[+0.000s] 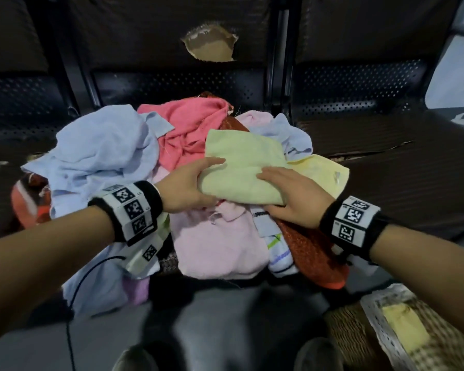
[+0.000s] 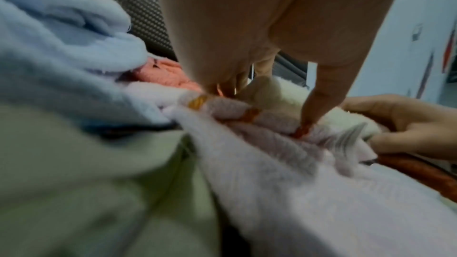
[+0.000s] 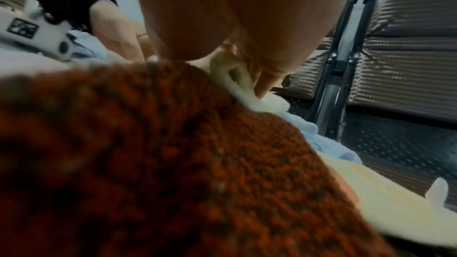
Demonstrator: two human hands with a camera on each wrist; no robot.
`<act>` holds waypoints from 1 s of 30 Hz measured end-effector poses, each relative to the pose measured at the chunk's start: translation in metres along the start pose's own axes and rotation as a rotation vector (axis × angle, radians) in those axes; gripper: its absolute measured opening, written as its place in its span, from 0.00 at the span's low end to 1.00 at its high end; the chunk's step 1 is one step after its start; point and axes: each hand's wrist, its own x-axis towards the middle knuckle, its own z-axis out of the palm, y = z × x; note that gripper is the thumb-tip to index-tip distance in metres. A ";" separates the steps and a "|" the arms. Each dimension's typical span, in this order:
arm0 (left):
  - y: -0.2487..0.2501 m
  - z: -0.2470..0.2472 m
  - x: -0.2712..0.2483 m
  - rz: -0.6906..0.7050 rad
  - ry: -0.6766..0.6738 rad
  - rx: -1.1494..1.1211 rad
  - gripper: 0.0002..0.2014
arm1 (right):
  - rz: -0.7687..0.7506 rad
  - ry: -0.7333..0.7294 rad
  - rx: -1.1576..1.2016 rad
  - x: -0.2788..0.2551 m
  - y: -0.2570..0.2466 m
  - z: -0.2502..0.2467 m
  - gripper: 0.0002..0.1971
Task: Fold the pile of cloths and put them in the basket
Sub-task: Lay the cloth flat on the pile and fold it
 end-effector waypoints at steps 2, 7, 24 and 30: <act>0.002 0.003 0.000 -0.034 0.054 0.050 0.38 | 0.025 0.070 0.044 0.002 -0.003 -0.002 0.29; 0.011 -0.008 0.002 0.014 0.283 -0.002 0.06 | 0.058 0.179 0.103 0.008 -0.011 -0.026 0.11; 0.010 0.000 0.013 -0.472 0.320 -0.106 0.32 | 0.560 0.175 0.357 0.044 0.014 -0.007 0.28; 0.030 -0.005 0.011 -0.584 0.024 -0.553 0.29 | 0.559 0.132 0.201 0.044 0.013 -0.007 0.26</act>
